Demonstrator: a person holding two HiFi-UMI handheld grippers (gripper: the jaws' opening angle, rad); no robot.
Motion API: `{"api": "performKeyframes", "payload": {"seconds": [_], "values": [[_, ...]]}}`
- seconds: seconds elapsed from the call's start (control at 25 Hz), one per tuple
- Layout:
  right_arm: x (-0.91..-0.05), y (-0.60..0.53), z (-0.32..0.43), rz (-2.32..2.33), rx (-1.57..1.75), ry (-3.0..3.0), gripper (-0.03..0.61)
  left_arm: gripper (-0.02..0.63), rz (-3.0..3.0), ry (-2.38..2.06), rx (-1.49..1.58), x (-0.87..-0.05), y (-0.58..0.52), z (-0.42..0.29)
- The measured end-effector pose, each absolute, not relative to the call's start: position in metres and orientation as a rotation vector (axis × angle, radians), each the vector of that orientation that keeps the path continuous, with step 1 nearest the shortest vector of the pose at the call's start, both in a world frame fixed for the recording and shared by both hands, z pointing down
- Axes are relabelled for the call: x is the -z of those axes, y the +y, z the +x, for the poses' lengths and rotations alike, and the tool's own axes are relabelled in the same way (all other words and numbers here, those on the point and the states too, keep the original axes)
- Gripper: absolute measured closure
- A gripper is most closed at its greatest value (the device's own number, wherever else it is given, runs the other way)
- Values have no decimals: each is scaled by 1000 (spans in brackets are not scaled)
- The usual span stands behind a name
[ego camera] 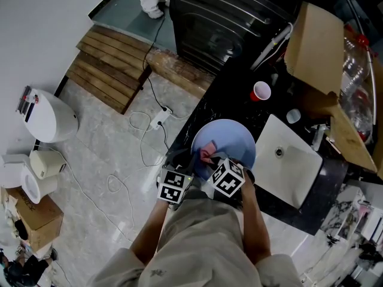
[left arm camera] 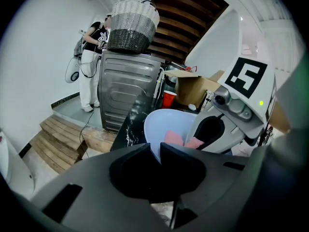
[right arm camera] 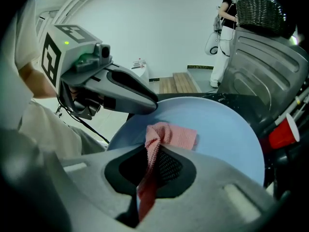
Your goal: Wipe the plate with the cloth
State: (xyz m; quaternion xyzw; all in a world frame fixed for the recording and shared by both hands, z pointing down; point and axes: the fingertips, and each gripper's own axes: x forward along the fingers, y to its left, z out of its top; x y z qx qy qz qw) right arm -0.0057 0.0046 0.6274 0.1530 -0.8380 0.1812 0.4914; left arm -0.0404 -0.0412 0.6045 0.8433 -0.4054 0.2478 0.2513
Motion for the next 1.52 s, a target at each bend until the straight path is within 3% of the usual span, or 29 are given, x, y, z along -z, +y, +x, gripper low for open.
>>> {"api": "performKeyframes", "payload": {"seconds": [1.52], "values": [[-639,-1,88,557,-517,-1785,557,549,2285,-1113,-690,-610,-38,-41]]}}
